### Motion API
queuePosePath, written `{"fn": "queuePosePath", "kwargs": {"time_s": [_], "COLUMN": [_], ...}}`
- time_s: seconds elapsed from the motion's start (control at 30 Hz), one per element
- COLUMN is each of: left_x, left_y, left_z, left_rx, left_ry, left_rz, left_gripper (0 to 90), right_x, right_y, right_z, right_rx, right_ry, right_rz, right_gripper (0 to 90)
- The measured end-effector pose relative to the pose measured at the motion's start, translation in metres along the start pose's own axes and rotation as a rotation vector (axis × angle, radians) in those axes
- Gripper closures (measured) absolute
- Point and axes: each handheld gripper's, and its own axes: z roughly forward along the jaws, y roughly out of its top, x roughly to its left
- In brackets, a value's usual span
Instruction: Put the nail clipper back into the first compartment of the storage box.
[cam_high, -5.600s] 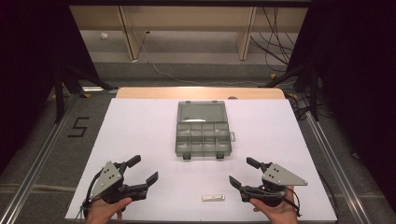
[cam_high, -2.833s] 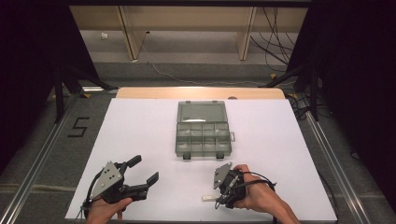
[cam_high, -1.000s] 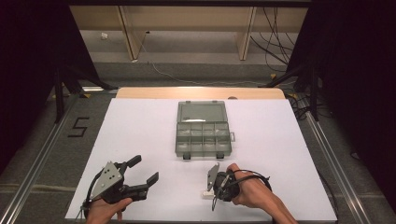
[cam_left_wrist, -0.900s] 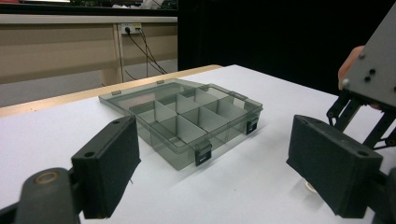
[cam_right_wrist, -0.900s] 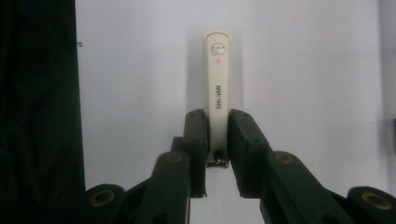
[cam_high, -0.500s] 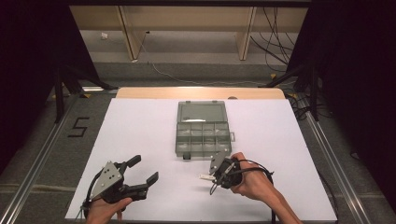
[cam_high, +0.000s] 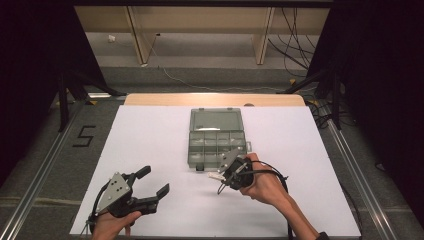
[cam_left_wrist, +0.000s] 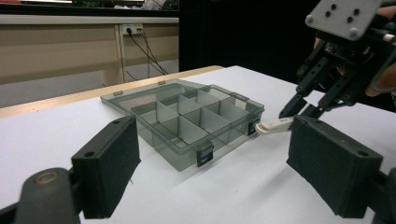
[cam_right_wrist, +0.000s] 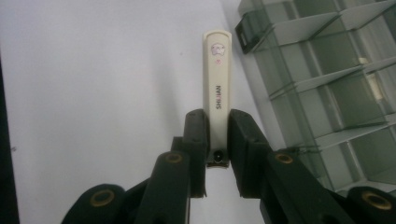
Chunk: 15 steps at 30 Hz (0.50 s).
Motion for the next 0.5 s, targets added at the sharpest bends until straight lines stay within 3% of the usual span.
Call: {"fn": "queuePosePath", "kwargs": {"time_s": [0.27,0.5], "left_x": [0.0,0.0], "left_y": [0.0,0.0], "left_z": [0.0,0.0], "left_rx": [0.0,0.0], "left_ry": [-0.001,-0.001], "left_rz": [0.002,0.001], "left_gripper": [16.1,16.1], "right_x": [-0.017,-0.023], "right_y": [0.01,0.013], "right_z": [0.003,0.005], "right_rx": [-0.022,-0.03], "right_ry": [-0.029,-0.034], "right_rz": [0.051,0.072], "right_gripper": [77.5,77.5]}}
